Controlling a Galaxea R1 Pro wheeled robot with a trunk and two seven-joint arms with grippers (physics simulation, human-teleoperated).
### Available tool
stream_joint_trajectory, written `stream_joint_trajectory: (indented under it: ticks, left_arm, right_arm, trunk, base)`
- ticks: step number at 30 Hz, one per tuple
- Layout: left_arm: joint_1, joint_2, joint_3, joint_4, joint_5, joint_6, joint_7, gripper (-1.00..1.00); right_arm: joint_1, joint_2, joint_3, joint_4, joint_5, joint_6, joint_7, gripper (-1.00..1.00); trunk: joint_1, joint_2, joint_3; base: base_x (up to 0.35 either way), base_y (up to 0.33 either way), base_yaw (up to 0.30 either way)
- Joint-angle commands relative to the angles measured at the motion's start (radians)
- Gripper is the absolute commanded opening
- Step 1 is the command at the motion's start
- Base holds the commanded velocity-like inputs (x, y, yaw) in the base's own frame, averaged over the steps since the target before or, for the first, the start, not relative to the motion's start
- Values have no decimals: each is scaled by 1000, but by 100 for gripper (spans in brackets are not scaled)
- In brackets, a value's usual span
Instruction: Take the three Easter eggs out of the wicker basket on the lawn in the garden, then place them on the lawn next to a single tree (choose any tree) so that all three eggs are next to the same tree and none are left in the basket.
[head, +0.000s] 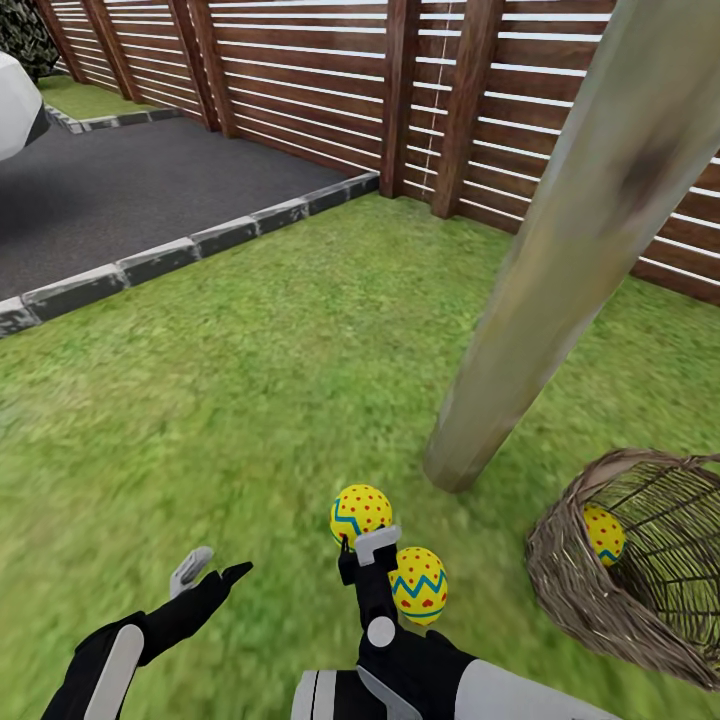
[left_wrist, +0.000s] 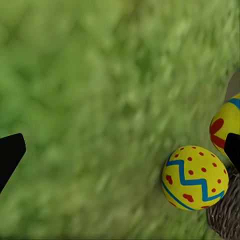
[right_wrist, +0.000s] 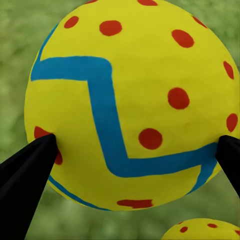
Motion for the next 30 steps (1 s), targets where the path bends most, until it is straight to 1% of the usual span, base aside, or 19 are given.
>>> stream_joint_trajectory:
  ticks: [1, 2, 3, 8, 15, 17, 18, 19, 20, 21, 22, 23, 24, 25, 26, 27, 28, 29, 30]
  left_arm:
    - [-1, 0, 2, 0, 2, 7, -3, 100]
    - [-1, 0, 2, 0, 2, 7, -3, 100]
    - [-1, 0, 2, 0, 2, 7, -3, 100]
    - [-1, 0, 2, 0, 1, 5, -3, 100]
    - [-1, 0, 2, 5, -1, -16, -1, 100]
    - [-1, 0, -1, 16, -30, -28, 8, 100]
    - [-1, -1, -4, 20, -73, -53, 23, 100]
    - [-1, -12, -5, 22, -118, -97, 48, 100]
    - [-1, -34, -6, 23, -159, -156, 92, 100]
    - [-1, -50, -7, 23, -183, -196, 133, 100]
    - [-1, -70, -9, 28, -212, -251, 201, 100]
    - [-1, -86, -19, 40, -230, -294, 259, 100]
    - [-1, -94, -32, 50, -237, -315, 286, 100]
    - [-1, -99, -53, 60, -242, -337, 311, 100]
    - [-1, -102, -68, 66, -245, -351, 324, 100]
    - [-1, -103, -74, 68, -246, -358, 329, 100]
    - [-1, -105, -79, 70, -247, -369, 333, 100]
    - [-1, -105, -82, 71, -248, -377, 335, 100]
    - [-1, -106, -83, 71, -248, -380, 336, 100]
  right_arm:
    - [13, 0, 10, 19, -10, -5, -5, -100]
    - [13, 0, 10, 19, -10, -5, -6, -100]
    - [13, 0, 10, 19, -10, -6, -6, 100]
    - [13, 0, 10, 18, -10, -6, -6, 100]
    - [13, 0, 10, 17, -10, -6, -6, 100]
    - [13, 0, 10, 17, -10, -6, -7, 100]
    - [13, 0, 10, 17, -10, -6, -7, 100]
    - [13, 0, 10, 17, -10, -6, -7, 100]
    - [13, 0, 9, 15, -8, -6, -8, 100]
    - [13, 0, 7, 14, -7, -5, -9, 100]
    - [13, 0, 3, 13, -6, -3, -12, 100]
    - [13, 0, -2, 13, -5, -1, -14, 100]
    - [13, 0, -4, 12, -4, 3, -16, 100]
    - [13, 0, -8, 12, -5, 13, -21, 100]
    - [12, 0, -15, 12, -5, 35, -26, 100]
    - [12, 0, -27, 13, -5, 53, -27, 100]
    - [12, 0, -53, 14, -6, 83, -27, 100]
    - [12, 0, -88, 14, -6, 105, -27, 100]
    - [12, 0, -121, 14, -6, 114, -28, 100]
  trunk:
    - [0, 0, -1]
    - [0, 0, -1]
    - [0, 0, -1]
    - [0, 0, -1]
    - [-3, 1, 26]
    - [-4, 2, 34]
    - [-4, 2, 38]
    - [-5, 2, 42]
    - [-5, 3, 46]
    - [-6, 3, 49]
    - [-6, 3, 53]
    - [-7, 3, 57]
    - [-7, 4, 61]
    - [-8, 4, 65]
    - [-8, 4, 69]
    - [-9, 4, 73]
    - [-9, 4, 76]
    - [-9, 5, 80]
    - [-10, 5, 84]
  base:
    - [0, 0, 0]
    - [0, 0, 0]
    - [0, 0, 0]
    - [0, 0, 0]
    - [0, 0, 0]
    - [0, 0, 0]
    - [0, 0, 0]
    - [0, 0, 0]
    - [0, 0, 0]
    - [0, 0, 0]
    - [0, 0, 0]
    - [0, 0, 0]
    - [0, 0, 0]
    - [0, 0, 0]
    - [0, 0, 0]
    - [0, 0, 0]
    - [0, 0, 0]
    - [0, 0, 0]
    - [0, 0, 0]
